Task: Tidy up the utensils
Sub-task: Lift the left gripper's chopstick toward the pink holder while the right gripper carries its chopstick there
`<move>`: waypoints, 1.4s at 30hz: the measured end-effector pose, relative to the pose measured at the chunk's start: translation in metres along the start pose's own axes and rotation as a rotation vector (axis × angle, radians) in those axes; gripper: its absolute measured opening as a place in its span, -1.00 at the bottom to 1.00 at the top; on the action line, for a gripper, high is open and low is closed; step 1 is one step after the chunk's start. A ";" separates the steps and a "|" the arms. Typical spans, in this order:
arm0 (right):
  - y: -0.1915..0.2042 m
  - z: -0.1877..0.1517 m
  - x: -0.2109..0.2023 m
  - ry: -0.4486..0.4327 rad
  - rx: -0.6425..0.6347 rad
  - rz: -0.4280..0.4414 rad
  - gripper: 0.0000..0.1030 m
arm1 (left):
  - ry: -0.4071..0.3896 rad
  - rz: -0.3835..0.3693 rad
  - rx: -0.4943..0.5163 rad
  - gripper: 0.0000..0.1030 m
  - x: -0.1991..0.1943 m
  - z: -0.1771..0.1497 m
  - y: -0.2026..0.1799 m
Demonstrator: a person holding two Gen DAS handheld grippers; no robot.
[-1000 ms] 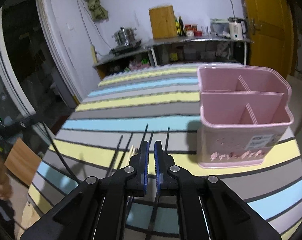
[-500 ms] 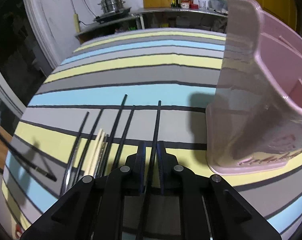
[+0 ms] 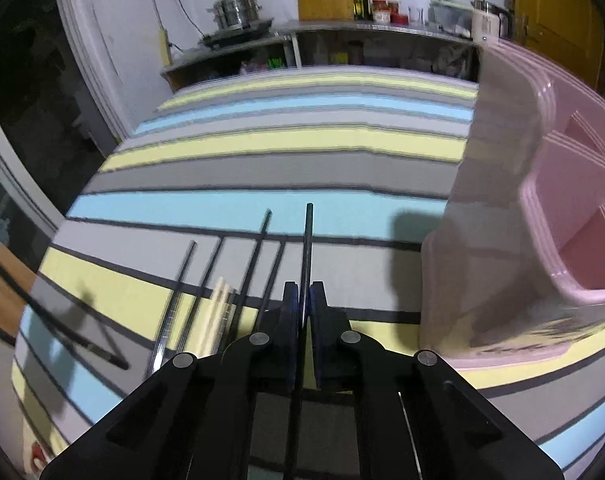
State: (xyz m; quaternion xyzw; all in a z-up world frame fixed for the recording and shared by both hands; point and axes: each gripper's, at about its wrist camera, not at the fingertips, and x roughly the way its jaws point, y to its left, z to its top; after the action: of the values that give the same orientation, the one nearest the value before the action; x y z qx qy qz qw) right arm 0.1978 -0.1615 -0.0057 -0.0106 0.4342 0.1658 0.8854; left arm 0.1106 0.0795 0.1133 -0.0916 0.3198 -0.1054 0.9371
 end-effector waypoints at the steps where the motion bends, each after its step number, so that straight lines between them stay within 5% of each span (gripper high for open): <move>1: -0.001 0.001 -0.010 -0.020 0.005 0.010 -0.88 | -0.003 0.000 0.002 -0.90 -0.001 0.001 -0.001; 12: -0.011 0.010 -0.104 -0.197 0.038 0.061 -0.89 | -0.035 -0.031 0.041 -0.90 -0.017 0.015 -0.026; 42: -0.072 0.040 -0.238 -0.469 0.115 -0.017 -0.89 | -0.015 -0.291 0.127 -0.90 0.017 0.093 -0.149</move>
State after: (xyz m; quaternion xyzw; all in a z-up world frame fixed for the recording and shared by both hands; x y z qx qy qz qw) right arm 0.1147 -0.2911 0.1941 0.0748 0.2252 0.1311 0.9626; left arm 0.1606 -0.0588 0.2115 -0.0784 0.2888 -0.2595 0.9182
